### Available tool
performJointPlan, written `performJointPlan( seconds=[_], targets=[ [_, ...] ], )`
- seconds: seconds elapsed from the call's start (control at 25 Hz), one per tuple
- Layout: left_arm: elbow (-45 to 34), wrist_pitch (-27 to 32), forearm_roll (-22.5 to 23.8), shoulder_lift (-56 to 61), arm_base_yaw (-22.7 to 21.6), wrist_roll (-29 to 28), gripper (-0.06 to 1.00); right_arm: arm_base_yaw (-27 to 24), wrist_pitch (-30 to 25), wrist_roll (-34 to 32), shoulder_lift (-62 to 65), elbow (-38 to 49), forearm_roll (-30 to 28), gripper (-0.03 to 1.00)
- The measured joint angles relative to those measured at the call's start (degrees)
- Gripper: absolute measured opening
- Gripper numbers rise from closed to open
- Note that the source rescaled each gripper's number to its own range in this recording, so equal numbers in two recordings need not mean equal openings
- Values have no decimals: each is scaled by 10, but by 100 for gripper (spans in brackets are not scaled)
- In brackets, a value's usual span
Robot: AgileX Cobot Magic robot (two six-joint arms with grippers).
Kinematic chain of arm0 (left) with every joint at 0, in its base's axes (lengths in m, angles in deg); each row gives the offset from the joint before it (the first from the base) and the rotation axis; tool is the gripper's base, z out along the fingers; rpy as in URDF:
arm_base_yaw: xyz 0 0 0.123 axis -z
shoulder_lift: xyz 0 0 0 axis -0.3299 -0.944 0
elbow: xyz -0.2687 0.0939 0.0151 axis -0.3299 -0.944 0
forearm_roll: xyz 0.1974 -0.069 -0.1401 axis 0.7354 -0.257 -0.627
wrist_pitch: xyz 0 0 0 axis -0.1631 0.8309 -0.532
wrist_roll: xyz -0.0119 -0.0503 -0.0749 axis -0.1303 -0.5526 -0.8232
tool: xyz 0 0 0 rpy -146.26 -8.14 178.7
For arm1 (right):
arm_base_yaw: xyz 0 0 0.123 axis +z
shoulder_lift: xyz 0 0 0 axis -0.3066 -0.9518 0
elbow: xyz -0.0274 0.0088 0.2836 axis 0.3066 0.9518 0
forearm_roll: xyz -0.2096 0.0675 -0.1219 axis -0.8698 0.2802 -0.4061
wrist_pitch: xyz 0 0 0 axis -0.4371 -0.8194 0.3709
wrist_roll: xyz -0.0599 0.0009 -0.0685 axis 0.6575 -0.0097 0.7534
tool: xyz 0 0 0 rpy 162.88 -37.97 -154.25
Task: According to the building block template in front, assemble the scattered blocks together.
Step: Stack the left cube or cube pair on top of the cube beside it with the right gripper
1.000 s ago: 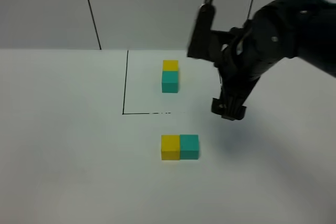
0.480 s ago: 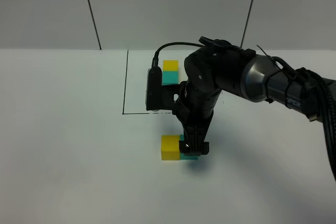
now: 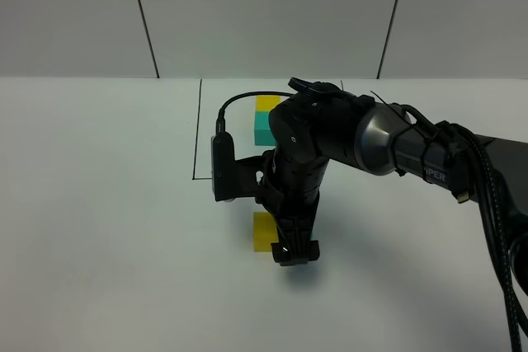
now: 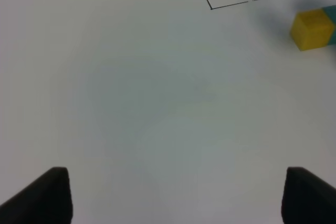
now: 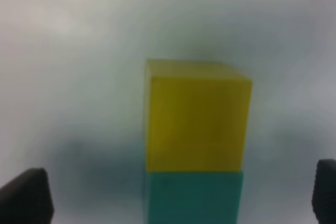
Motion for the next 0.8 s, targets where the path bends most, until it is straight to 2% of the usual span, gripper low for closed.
performJointPlan(
  seconds=[0.28,0.48,0.8],
  targets=[
    [0,0,0,0,0,0,79,0,-27,-7,-27,-34,-26,100],
    [0,0,0,0,0,0,79,-10,-47,-6,-45,-79,-7,100],
    [0,0,0,0,0,0,79,-19,-50,-4,-72,-85,18,100]
  ],
)
